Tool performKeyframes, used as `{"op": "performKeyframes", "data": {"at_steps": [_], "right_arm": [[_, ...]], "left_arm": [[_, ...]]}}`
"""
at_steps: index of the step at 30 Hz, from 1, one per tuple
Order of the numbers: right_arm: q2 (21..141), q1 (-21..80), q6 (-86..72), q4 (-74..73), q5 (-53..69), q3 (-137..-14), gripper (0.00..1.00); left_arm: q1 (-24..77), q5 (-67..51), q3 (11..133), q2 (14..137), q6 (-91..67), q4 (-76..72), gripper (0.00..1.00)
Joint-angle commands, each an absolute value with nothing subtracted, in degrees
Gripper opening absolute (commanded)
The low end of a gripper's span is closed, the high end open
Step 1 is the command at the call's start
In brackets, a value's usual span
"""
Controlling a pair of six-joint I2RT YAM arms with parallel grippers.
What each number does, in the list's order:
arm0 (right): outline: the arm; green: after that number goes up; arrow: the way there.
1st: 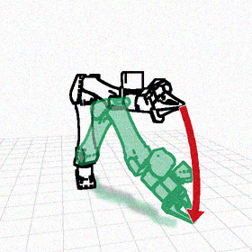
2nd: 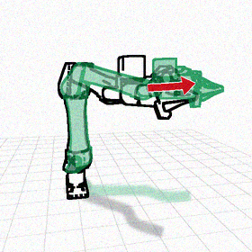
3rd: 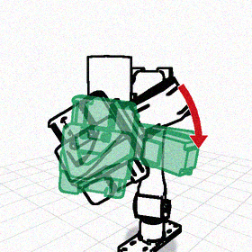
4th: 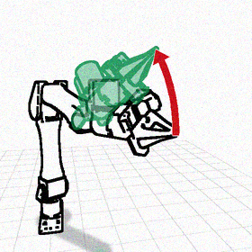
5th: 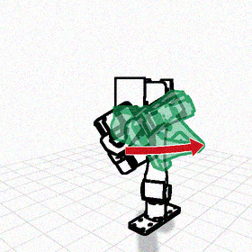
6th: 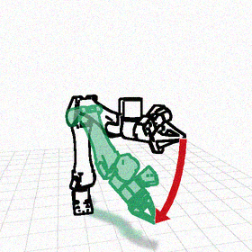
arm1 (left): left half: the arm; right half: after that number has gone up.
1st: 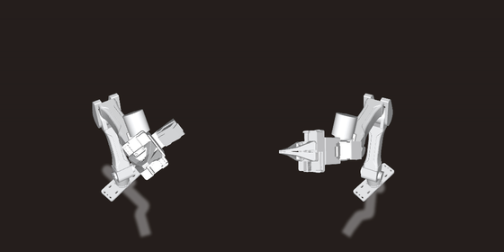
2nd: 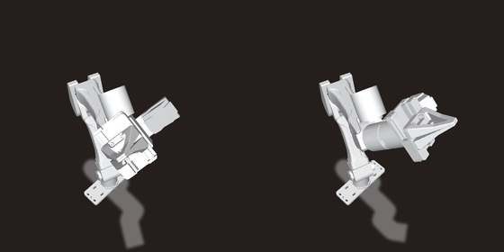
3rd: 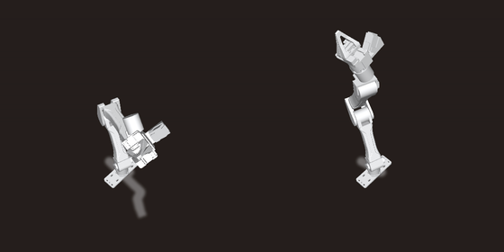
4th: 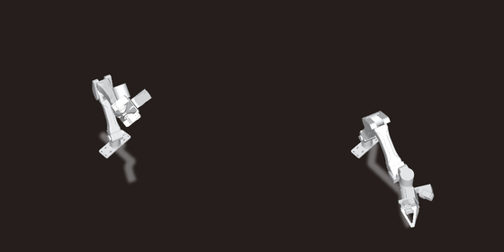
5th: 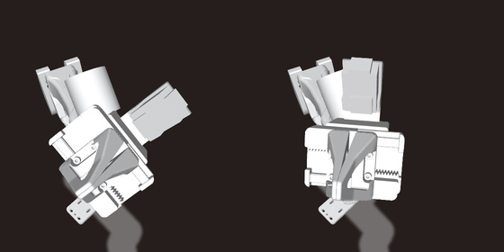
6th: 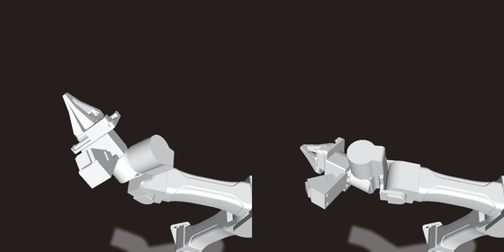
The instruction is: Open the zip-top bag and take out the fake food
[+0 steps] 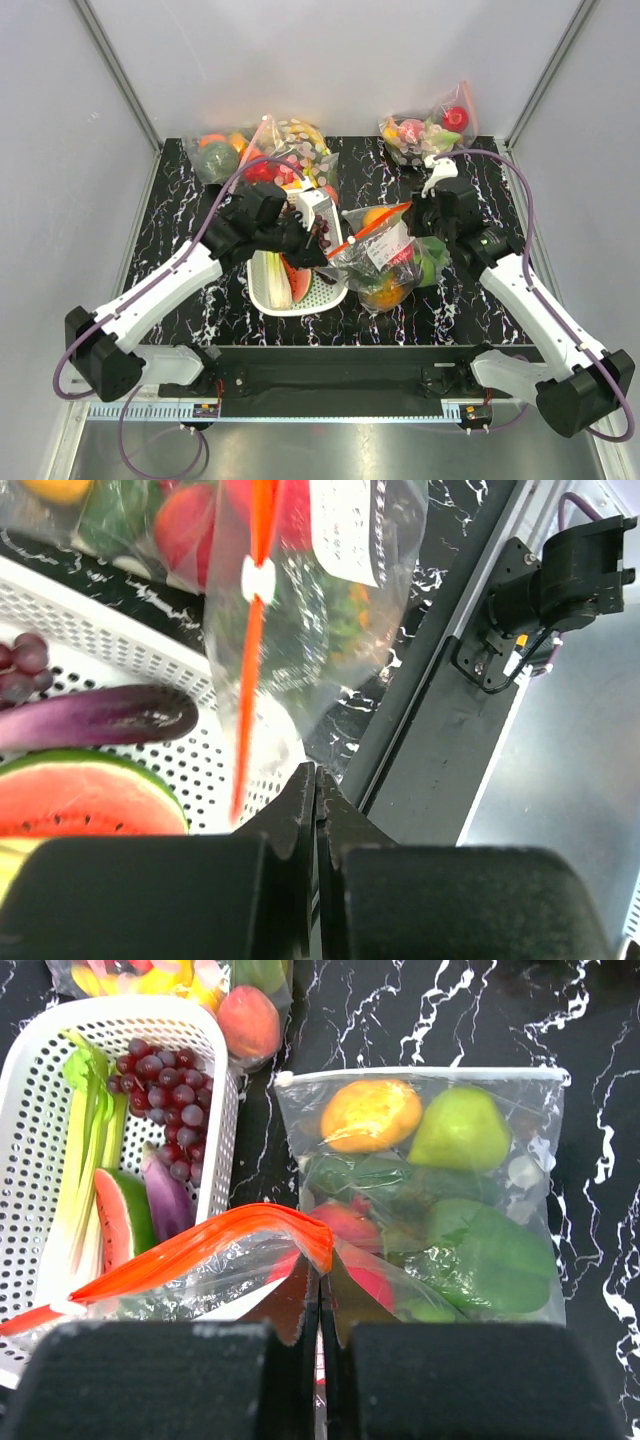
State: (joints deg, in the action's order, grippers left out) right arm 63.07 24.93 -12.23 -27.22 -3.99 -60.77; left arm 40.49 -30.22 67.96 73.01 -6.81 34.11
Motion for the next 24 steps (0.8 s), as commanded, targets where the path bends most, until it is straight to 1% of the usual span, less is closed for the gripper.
{"op": "performKeyframes", "data": {"at_steps": [1,3,4,5,7,8,9,10,11,12,13,14,16,18,19,24], "right_arm": [[63.98,24.52,-11.16,-21.01,-4.4,-64.51,0.0],[64.95,24.43,-10.64,-21.35,-2.38,-65.21,0.0],[65.21,24.43,-10.46,-21.62,-1.85,-65.48,0.0],[64.95,24.43,-10.37,-21.8,-1.5,-65.57,0.0],[63.82,24.43,-10.37,-21.62,-1.14,-64.78,0.0],[63.46,24.52,-10.37,-21.45,-0.19,-64.34,0.0],[63.11,24.43,-10.46,-21.36,-0.09,-63.55,0.0],[62.67,24.43,-10.46,-21.27,2.0,-63.28,0.0],[62.58,24.43,-10.37,-21.7,2.37,-63.11,0.0],[62.75,24.35,-10.37,-21.97,2.72,-63.19,0.0],[63.01,24.35,-10.11,-22.32,3.33,-63.37,0.0],[63.37,24.35,-9.93,-23.19,3.6,-63.89,0.0],[63.28,24.35,-10.02,-23.38,3.87,-64.07,0.0],[62.67,24.35,-10.72,-22.85,4.22,-63.55,0.0],[62.14,24.43,-11.16,-22.68,4.39,-63.37,0.0],[60.12,24.43,-13.09,-23.55,5.36,-62.05,0.0]], "left_arm": [[40.34,-28.03,67.15,70.05,-5.89,33.15,0.0],[40.43,-28.91,66.8,70.4,-7.46,30.69,0.01],[40.43,-30.4,66.45,71.01,-8.25,27.28,0.04],[40.34,-31.02,66.01,71.45,-10.0,25.07,0.13],[40.17,-33.39,67.22,73.9,-10.98,21.73,0.23],[39.9,-34.09,68.28,74.96,-11.25,21.71,0.32],[39.82,-34.97,69.77,75.93,-11.08,22.49,0.47],[39.55,-34.89,72.22,76.98,-10.81,23.02,0.55],[39.2,-34.89,73.46,78.21,-10.03,23.38,0.61],[38.94,-34.81,74.43,78.83,-9.67,23.99,0.69],[38.33,-34.8,75.92,79.1,-9.15,24.08,0.74],[38.06,-35.07,76.29,79.19,-9.05,23.91,0.78],[37.1,-36.12,75.86,78.75,-9.14,22.77,0.92],[36.48,-38.31,74.63,78.22,-9.32,20.49,0.96],[36.13,-39.1,73.92,78.22,-9.49,19.43,0.97],[33.23,-48.58,71.19,80.15,-11.34,12.84,0.96]]}}
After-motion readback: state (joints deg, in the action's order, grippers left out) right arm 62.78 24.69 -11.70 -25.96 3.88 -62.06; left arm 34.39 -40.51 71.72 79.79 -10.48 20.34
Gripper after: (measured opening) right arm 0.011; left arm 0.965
